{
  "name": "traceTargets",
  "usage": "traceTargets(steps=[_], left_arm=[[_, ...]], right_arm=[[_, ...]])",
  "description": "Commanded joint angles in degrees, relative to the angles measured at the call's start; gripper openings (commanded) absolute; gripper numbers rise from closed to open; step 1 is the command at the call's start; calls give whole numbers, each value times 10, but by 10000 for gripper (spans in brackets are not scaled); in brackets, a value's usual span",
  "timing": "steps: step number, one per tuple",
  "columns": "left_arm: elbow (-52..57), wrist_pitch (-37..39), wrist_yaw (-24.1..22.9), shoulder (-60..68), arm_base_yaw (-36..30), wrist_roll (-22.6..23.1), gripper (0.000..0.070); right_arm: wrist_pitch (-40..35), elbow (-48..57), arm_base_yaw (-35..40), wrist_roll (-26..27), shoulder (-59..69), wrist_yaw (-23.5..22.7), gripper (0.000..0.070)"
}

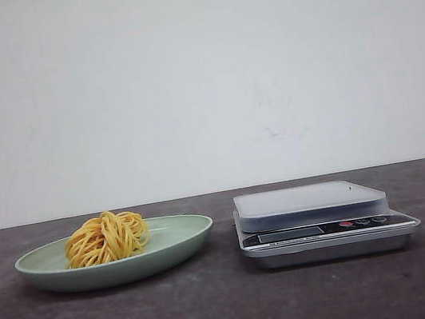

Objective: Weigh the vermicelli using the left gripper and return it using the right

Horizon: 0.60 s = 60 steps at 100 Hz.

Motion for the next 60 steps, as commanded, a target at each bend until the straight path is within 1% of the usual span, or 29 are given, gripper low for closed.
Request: traceTargets(steps=[1,56,60], left_arm=[[-10,-3,2,0,0,6,11],[-10,-3,2,0,0,6,11],[-10,-3,2,0,0,6,11]], right_arm=[[6,-3,0,2,-1,0,10],[6,-3,0,-3,-1,0,10],[6,-3,0,4,-1,-2,10]])
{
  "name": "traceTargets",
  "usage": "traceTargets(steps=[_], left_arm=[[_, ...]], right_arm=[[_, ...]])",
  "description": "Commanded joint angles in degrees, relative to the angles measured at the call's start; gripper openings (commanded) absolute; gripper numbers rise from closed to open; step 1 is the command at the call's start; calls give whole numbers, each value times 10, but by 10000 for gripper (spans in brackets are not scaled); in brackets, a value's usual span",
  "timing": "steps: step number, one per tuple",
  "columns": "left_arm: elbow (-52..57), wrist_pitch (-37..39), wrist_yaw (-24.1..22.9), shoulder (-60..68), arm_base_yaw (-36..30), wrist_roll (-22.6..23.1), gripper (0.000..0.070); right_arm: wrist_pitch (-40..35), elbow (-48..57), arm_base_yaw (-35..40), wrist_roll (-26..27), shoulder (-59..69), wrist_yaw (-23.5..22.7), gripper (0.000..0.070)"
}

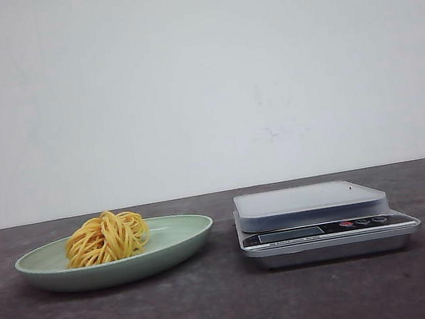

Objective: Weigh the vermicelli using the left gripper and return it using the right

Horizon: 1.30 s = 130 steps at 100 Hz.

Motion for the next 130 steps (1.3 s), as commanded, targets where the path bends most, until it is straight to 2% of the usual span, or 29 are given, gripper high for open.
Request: traceTargets(steps=[1,23,43,52,74,79,86,93,99,112,122,130], left_arm=[[-10,-3,2,0,0,5,11],[-10,-3,2,0,0,5,11],[-10,-3,2,0,0,5,11],[-10,-2,2,0,0,3,11],[-10,4,2,0,0,-17,10],[-10,19,2,0,0,-48,11],[-3,43,2,0,0,-128,11],[16,57,11,3,0,-208,11],[40,63,24,13,0,-236,11],[130,40,32,59,0,-218,11],[221,8,36,113,0,-172,11],[291,-21,61,160,0,-124,11]], right_arm=[[6,-3,0,5,-1,-2,10],[6,-3,0,47,-1,-3,10],[6,-3,0,51,-1,-3,10],[5,-3,0,69,-1,-3,10],[6,3,0,123,-1,-35,7],[6,12,0,144,-1,-51,6],[4,35,0,184,-1,-72,4],[-5,67,0,221,-1,-73,4],[-18,99,0,238,7,-78,4],[-53,183,0,232,49,-105,4],[-86,256,0,197,97,-120,4],[-109,302,0,171,126,-127,4]])
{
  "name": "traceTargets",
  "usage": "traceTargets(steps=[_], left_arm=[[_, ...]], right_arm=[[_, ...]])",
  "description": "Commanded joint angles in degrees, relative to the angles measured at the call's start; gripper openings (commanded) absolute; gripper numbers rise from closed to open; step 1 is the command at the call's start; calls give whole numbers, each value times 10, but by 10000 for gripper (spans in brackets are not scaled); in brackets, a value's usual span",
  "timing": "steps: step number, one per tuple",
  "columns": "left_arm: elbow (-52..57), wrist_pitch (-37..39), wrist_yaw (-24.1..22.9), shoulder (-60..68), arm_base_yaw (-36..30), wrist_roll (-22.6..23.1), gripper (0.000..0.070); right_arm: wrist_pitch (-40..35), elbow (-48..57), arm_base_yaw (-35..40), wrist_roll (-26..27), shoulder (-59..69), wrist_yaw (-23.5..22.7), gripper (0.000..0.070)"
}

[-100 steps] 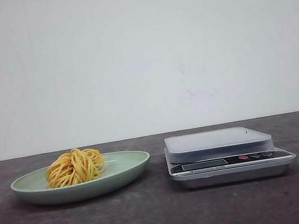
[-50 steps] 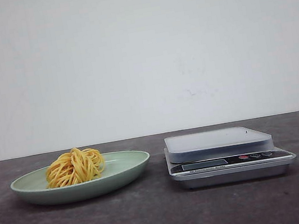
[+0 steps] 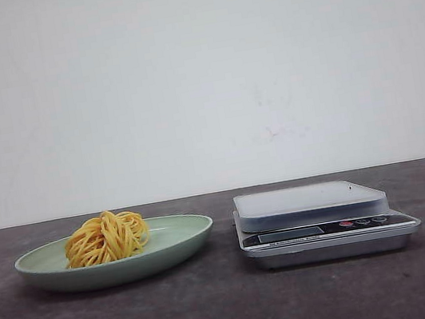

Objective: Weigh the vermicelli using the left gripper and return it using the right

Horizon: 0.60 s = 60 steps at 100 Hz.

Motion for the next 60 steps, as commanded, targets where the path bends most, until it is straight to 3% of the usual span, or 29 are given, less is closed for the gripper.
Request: traceTargets(steps=[1,6,11,18,22,26,38,60], left_arm=[[55,-16,20,33,0,64,11],[90,-32,34,59,0,90,30],[120,-50,53,82,0,99,130],[150,-70,72,110,0,99,364],[160,-77,82,123,0,99,441],[165,-78,94,134,0,99,429],[166,-71,130,164,-1,67,428],[173,-64,137,289,-46,48,429]], right_arm=[[-10,40,0,-34,20,-8,4],[-23,66,0,-48,36,-15,6],[-38,91,0,-63,50,-25,42],[-62,121,0,-81,70,-40,273],[-69,134,0,-82,78,-41,400],[-76,144,0,-82,85,-43,448],[-87,167,0,-82,96,-59,448],[-99,192,2,-82,125,-92,454]])
